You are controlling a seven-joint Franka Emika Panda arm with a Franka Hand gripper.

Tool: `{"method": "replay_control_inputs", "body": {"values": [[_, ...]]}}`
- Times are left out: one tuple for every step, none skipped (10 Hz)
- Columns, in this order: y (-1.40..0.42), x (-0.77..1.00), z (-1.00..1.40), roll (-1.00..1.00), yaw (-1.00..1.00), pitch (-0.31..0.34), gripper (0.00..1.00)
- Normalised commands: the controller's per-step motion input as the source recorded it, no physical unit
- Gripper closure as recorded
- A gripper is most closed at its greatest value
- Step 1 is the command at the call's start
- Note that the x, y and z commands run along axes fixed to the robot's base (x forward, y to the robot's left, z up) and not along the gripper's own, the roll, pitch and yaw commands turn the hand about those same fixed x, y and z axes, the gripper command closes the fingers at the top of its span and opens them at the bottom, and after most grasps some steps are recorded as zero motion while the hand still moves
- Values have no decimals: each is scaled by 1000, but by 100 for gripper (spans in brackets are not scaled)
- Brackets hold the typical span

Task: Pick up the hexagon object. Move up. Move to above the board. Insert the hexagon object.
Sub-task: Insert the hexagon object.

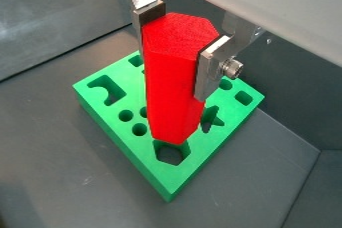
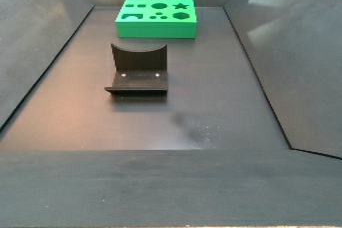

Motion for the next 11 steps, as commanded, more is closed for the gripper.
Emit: {"method": "replay_control_inputs", "body": {"values": [[-223,0,-520,31,171,-144,100],[-226,0,-469,60,191,-171,100],[-169,0,-449,37,151,-171,100],[-109,0,-471,33,111,-146,100],[-46,0,-417,51,120,-99,100],[-23,0,0,0,0,0,100],[0,43,-160,0,0,-11,100],[0,23,-306,10,57,-39,100],[0,29,-323,29,71,-63,100],[0,0,-320,60,129,-46,100],[-23,60,-249,0,86,-90,100]]}}
